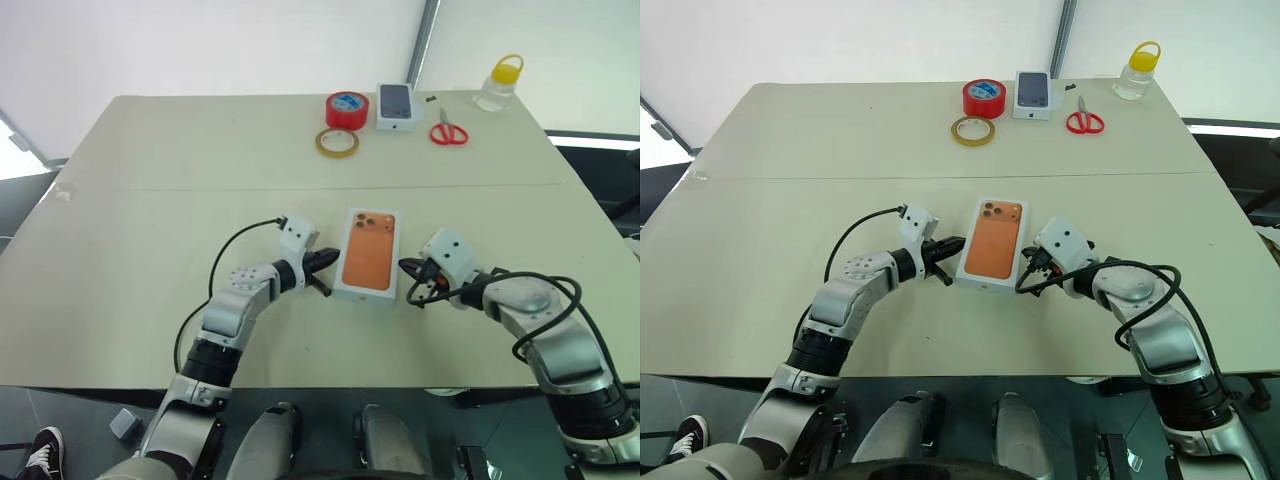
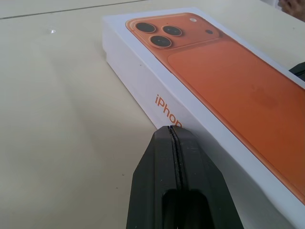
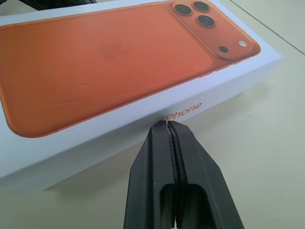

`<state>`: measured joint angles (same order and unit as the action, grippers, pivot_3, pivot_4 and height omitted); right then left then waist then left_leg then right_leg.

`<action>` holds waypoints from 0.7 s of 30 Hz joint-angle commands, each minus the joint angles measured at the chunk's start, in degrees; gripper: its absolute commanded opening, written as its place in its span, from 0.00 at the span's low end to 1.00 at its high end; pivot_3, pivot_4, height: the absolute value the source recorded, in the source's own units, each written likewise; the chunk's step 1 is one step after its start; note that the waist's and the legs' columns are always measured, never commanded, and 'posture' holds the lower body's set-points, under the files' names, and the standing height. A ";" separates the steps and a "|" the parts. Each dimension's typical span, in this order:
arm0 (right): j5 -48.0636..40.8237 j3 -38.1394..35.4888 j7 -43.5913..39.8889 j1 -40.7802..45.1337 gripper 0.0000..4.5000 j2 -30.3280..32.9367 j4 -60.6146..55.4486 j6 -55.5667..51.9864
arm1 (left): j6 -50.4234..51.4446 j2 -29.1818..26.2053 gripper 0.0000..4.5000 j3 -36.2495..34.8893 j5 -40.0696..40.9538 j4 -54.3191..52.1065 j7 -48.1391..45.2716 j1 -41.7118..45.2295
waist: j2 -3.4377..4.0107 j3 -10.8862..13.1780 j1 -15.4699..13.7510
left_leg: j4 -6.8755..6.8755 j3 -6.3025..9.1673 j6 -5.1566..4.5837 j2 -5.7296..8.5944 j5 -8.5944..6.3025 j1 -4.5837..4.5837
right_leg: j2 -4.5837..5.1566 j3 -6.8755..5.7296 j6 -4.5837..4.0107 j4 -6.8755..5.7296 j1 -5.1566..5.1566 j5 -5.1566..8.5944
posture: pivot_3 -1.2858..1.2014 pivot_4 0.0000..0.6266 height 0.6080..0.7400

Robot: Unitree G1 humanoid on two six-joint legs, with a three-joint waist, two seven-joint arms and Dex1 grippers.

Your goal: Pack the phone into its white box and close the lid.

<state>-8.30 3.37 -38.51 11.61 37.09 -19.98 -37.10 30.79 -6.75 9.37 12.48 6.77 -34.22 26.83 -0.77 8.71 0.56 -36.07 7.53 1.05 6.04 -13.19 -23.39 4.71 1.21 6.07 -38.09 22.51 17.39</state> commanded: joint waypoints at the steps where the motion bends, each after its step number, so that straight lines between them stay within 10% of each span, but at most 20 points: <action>1: 0.34 1.64 -0.80 -0.77 0.01 0.60 -2.57 1.47 | -1.21 0.59 0.00 1.55 0.28 -1.52 -1.08 0.36 | 0.00 0.00 -0.03 | 0.00 0.00 0.00 0.00 0.00 0.00 | 0.00 0.00 0.00 0.00 -0.01 0.00 | 0.52 0.24 1.00; 21: 2.25 -1.14 -1.77 1.81 0.01 3.62 3.37 5.50 | -0.71 -1.05 0.00 -3.14 2.12 -1.97 1.04 0.99 | -0.01 0.01 0.05 | 0.00 0.00 0.00 0.00 0.00 0.00 | 0.00 0.00 0.00 0.00 0.00 0.00 | 0.52 0.24 1.00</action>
<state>-5.88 4.52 -40.23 12.11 40.01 -16.52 -33.29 30.65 -7.99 7.68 13.25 6.63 -33.51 25.89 -0.78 8.72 0.61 -36.07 7.52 1.05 6.04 -13.19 -23.39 4.71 1.20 6.07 -38.09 22.51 17.39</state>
